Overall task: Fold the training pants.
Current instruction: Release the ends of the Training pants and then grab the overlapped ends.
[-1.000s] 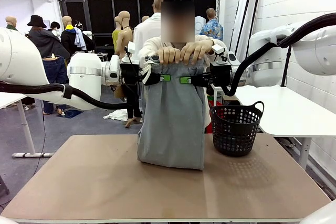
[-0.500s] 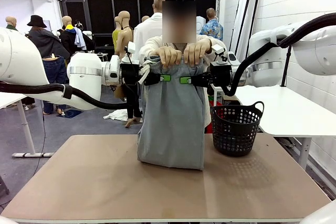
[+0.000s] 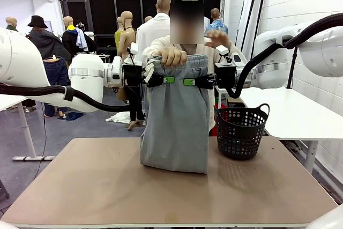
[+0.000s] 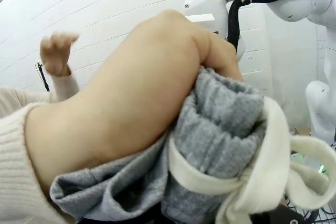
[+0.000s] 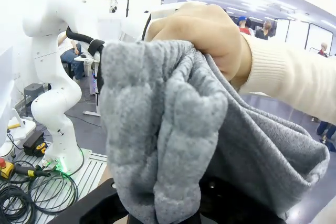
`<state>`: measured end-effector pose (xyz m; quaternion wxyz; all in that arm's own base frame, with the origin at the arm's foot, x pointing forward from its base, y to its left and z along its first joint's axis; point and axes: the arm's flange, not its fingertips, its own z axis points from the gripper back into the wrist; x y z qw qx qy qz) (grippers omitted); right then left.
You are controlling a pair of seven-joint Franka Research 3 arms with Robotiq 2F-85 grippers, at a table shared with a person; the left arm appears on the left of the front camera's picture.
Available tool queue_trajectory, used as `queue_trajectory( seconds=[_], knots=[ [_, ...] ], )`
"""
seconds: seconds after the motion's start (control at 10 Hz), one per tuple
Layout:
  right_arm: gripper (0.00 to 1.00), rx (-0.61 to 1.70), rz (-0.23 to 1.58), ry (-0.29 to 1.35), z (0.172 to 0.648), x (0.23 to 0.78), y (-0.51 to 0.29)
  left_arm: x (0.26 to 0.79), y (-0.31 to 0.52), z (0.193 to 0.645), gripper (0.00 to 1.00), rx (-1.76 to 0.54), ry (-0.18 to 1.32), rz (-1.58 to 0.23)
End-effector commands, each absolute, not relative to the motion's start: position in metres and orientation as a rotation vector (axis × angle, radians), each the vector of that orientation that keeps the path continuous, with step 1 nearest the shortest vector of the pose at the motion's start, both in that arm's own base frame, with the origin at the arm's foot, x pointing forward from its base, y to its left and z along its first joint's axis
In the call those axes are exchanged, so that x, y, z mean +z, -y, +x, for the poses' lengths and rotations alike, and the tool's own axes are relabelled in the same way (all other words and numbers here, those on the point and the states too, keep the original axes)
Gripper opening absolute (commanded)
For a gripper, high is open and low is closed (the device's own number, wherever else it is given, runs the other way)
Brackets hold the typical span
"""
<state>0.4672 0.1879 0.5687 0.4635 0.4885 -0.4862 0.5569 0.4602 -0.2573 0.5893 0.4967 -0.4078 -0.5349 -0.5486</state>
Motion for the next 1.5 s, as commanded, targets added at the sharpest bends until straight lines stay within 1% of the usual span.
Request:
queue_trajectory(
  seconds=[0.0,1.4],
  knots=[
    [0.0,1.371,1.205,1.195,0.4664,0.5696,-0.189,0.592,0.2567,0.4597,0.0,-1.328,1.305,-0.987],
    [0.0,1.371,1.205,1.195,0.4664,0.5696,-0.189,0.592,0.2567,0.4597,0.0,-1.328,1.305,-0.987]
  ],
)
